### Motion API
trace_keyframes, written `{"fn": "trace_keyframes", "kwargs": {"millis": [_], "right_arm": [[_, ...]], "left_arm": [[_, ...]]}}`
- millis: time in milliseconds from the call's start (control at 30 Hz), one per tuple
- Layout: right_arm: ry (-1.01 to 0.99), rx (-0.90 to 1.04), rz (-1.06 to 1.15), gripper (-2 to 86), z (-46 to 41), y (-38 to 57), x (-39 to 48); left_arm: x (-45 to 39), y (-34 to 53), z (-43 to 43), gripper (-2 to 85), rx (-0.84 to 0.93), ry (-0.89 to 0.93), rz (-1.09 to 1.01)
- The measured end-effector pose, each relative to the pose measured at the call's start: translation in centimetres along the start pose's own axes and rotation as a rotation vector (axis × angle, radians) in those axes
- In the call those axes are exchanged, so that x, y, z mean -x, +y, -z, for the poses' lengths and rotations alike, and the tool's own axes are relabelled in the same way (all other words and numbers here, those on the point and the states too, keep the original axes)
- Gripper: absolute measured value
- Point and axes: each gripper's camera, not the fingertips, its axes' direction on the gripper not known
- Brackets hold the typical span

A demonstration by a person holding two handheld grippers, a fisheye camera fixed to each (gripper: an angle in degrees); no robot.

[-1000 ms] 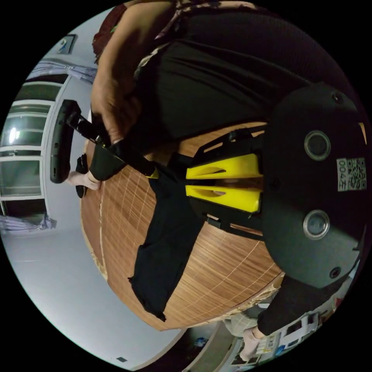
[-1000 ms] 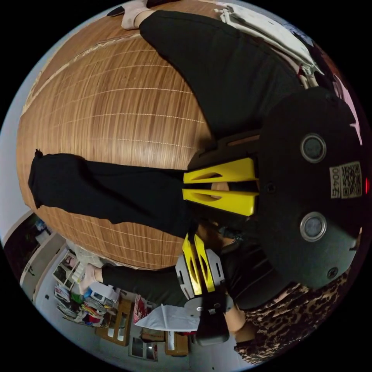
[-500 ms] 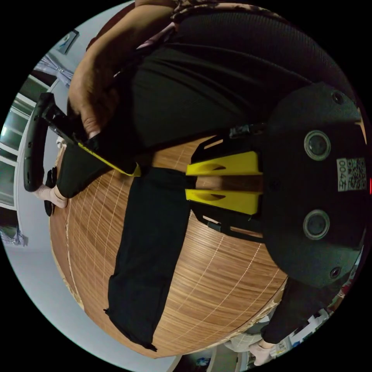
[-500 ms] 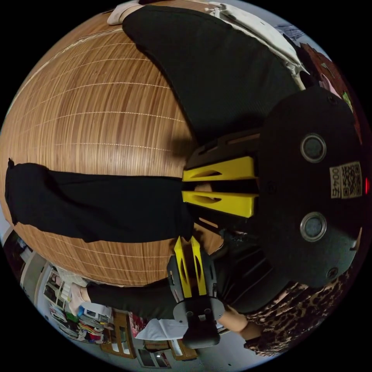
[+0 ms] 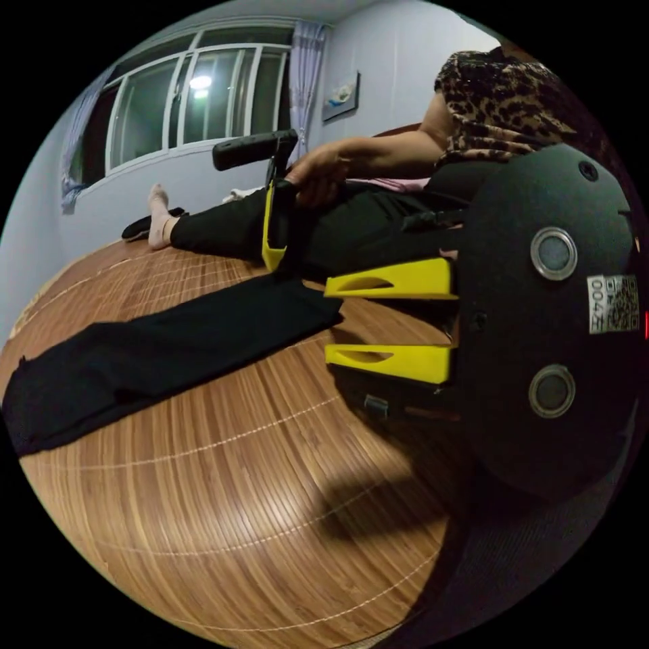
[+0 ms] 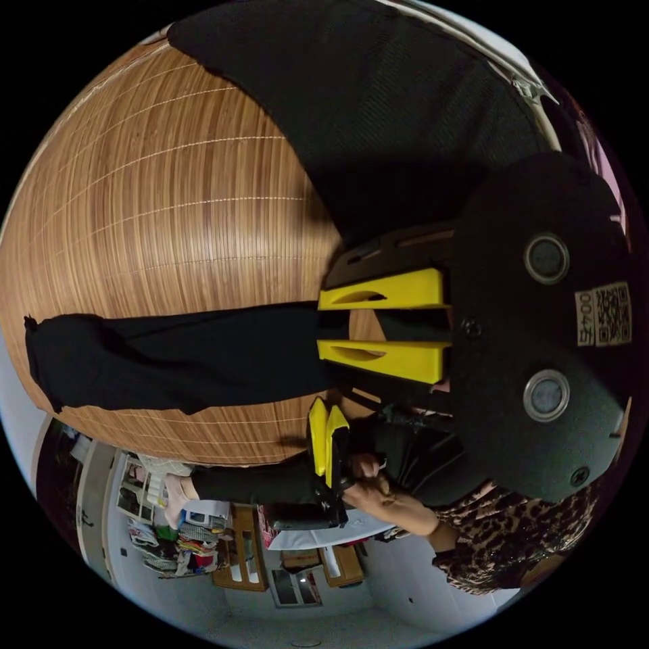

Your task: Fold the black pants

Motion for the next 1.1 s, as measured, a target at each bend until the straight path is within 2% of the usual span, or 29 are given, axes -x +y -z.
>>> {"fn": "trace_keyframes", "kwargs": {"millis": [67,333,500,733,900,967,1100], "right_arm": [[-0.018,-0.009,0.005,7.8,0.0,-0.2,-0.3],[0.006,-0.011,-0.012,8.6,0.1,-0.9,-1.4],[0.019,0.052,-0.012,9.5,-0.6,-1.9,-2.0],[-0.020,0.079,0.006,10.1,-0.5,-2.6,-3.5],[-0.179,0.017,0.004,12.2,0.8,-1.8,-5.6],[-0.325,-0.012,-0.010,13.7,1.3,-1.4,-7.1],[-0.444,-0.025,-0.045,16.3,1.6,-1.2,-8.8]], "left_arm": [[1.5,-0.7,0.3,9.8,0.001,0.061,0.032],[4.3,-1.5,1.7,9.9,-0.020,0.086,0.065],[5.5,-1.9,2.7,9.7,-0.039,0.092,0.067],[7.2,-2.8,4.0,4.6,-0.046,0.056,0.020],[9.9,-2.0,8.4,3.0,-0.148,0.278,0.088],[12.0,-1.4,10.4,2.7,-0.192,0.385,0.157],[13.3,-1.3,12.5,2.7,-0.220,0.501,0.177]]}}
